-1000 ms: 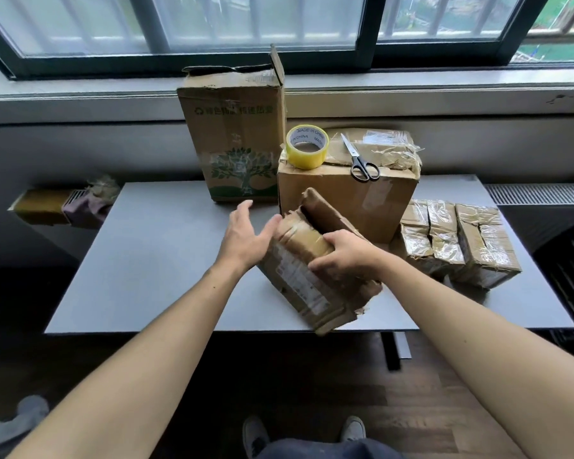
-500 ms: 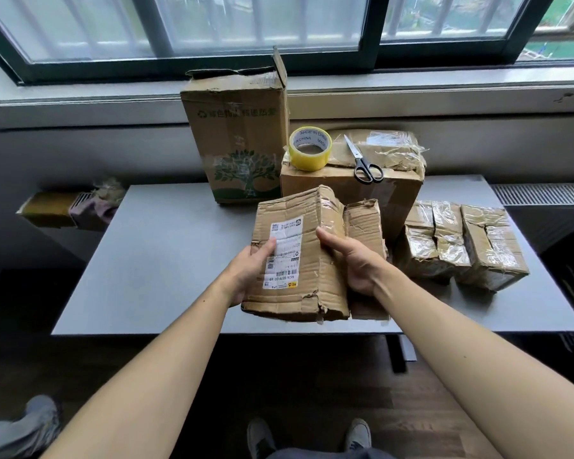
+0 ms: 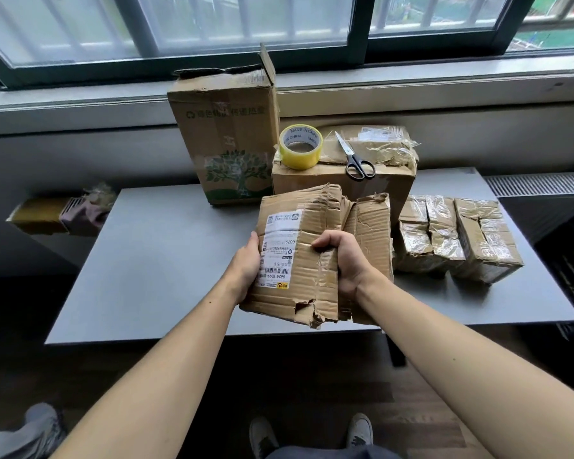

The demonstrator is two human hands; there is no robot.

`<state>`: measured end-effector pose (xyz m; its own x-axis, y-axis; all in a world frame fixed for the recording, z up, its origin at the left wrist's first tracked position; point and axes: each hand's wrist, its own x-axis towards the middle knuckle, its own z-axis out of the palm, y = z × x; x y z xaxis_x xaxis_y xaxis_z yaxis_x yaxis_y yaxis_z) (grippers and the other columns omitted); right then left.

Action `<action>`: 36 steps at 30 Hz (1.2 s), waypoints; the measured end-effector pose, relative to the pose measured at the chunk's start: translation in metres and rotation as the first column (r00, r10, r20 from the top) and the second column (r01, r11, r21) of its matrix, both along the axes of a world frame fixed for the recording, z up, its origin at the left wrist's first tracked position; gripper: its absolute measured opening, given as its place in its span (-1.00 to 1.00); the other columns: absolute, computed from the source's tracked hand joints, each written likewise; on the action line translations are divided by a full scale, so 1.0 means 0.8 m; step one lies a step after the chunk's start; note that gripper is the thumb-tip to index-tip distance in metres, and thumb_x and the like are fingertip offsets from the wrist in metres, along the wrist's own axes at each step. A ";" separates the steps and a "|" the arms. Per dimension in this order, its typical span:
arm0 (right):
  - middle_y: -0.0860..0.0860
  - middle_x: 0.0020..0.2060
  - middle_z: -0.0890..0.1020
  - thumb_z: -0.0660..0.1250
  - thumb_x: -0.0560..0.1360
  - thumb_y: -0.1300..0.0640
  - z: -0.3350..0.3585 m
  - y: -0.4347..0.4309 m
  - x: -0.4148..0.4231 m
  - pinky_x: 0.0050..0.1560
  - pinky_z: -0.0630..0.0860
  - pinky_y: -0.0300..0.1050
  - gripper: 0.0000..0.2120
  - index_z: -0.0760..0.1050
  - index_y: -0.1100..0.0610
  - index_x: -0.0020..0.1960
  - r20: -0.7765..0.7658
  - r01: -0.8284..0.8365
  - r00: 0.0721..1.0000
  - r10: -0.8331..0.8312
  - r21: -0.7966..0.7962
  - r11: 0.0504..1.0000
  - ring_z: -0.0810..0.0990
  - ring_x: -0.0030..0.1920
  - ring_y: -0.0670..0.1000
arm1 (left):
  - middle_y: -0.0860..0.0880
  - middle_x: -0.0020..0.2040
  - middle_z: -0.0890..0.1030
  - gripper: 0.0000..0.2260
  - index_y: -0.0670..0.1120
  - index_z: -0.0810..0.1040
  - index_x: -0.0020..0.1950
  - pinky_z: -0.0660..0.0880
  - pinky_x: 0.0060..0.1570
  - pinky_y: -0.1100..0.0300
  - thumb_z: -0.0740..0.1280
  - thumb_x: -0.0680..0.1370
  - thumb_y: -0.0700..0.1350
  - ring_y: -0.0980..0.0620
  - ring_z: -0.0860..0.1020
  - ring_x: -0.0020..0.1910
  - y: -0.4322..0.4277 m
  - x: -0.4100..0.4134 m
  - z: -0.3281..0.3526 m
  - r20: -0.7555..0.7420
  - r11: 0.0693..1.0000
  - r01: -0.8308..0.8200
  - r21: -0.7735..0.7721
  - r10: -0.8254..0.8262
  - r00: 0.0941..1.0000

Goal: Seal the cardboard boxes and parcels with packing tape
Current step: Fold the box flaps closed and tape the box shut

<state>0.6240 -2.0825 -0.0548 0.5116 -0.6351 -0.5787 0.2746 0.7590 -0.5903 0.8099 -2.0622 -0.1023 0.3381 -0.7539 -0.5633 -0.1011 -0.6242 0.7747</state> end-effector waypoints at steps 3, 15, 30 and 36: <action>0.18 -0.29 0.68 0.17 0.29 0.20 0.000 0.005 0.002 -0.27 0.66 -0.07 -0.71 0.63 0.31 -0.21 0.035 -0.019 0.999 0.018 0.027 0.999 0.67 -0.33 0.16 | -0.09 0.08 0.68 -0.39 -0.08 0.63 0.18 0.49 0.28 -0.03 0.01 0.62 0.34 -0.07 0.62 0.10 0.000 -0.002 -0.002 -0.052 1.000 0.000 0.016 0.001 0.999; 0.15 0.00 0.72 0.53 0.45 0.08 -0.001 -0.012 0.003 0.21 0.59 0.13 -0.67 0.63 0.18 0.15 -0.545 -0.452 0.816 0.193 -0.392 0.801 0.70 0.06 0.16 | -0.20 0.50 0.32 -0.43 -0.13 0.17 0.55 0.37 0.27 0.03 0.01 0.67 0.21 -0.19 0.34 0.45 0.007 -0.008 -0.004 0.292 0.986 0.164 0.003 -0.158 0.943; -0.01 -0.03 0.70 0.38 0.54 -0.20 -0.023 -0.015 -0.012 0.09 0.57 -0.08 -0.62 0.58 0.09 0.14 -0.805 -0.728 0.574 0.153 -0.415 0.546 0.67 -0.01 -0.01 | 0.07 0.02 0.56 -0.79 0.02 0.51 0.15 0.36 -0.12 0.47 0.34 0.59 0.08 0.11 0.51 -0.01 0.011 -0.007 0.025 0.435 0.853 0.434 -0.291 -0.286 0.854; 0.07 -0.03 0.70 0.43 0.52 -0.01 -0.043 -0.010 -0.002 0.06 0.58 0.01 -0.70 0.55 0.10 0.19 -0.780 -0.693 0.608 0.150 -0.429 0.580 0.63 -0.07 -0.01 | -0.04 -0.02 0.59 -0.75 -0.10 0.49 0.03 0.42 -0.14 0.25 0.47 0.51 -0.02 -0.02 0.53 -0.03 0.013 -0.008 0.006 0.400 0.901 0.357 -0.245 -0.241 0.884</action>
<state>0.6222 -2.0906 -0.0890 0.5264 -0.7552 -0.3907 -0.5879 0.0087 -0.8089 0.8033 -2.0515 -0.0975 0.1994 -0.9638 -0.1770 -0.5460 -0.2593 0.7966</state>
